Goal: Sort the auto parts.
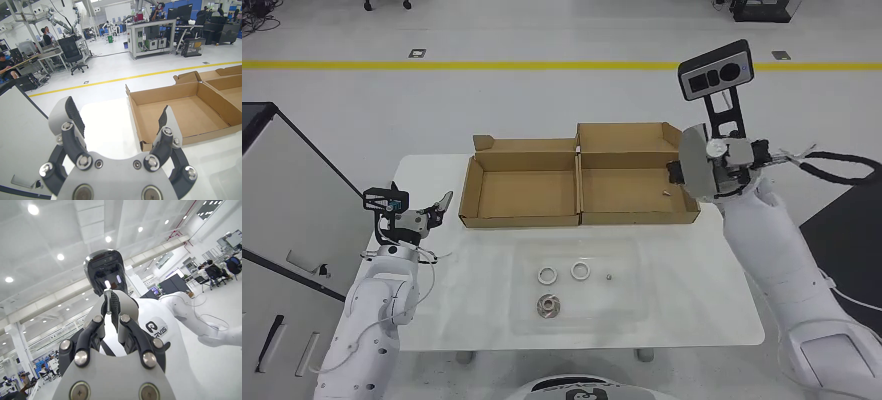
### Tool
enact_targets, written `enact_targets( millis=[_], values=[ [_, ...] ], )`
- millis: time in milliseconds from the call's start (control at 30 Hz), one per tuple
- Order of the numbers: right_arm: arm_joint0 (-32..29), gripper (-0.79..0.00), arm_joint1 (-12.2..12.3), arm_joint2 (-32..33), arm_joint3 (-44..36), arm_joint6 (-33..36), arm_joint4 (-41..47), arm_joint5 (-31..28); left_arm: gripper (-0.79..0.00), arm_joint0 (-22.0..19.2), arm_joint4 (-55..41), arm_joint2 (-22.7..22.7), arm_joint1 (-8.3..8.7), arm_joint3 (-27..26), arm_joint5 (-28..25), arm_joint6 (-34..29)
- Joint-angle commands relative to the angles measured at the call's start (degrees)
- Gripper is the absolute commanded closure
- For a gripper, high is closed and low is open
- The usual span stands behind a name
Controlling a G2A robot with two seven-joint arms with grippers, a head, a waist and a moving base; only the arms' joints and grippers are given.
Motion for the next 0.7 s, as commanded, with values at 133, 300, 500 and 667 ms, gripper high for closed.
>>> enact_targets(
  millis=[133, 300, 500, 667],
  values=[
    [-0.14, 0.0, -0.16, 1.14, 0.03, -0.42, -5.42, 1.0, -0.785, 0.0, 0.0, 0.0, 0.0, 0.0, 0.0, 0.0],
    [-0.92, 0.0, -0.54, 1.6, -0.27, -0.37, -4.71, 1.46, -0.785, 0.0, 0.0, 0.0, 0.0, 0.0, 0.0, 0.0],
    [-1.61, 0.0, -1.23, 1.86, -0.15, 0.51, -0.73, 2.24, -0.785, 0.0, 0.0, 0.0, 0.0, 0.0, 0.0, 0.0],
    [-1.84, 0.0, -1.65, 1.71, -0.07, 1.06, 1.27, 3.05, -0.785, 0.0, 0.0, 0.0, 0.0, 0.0, 0.0, 0.0]
  ],
)
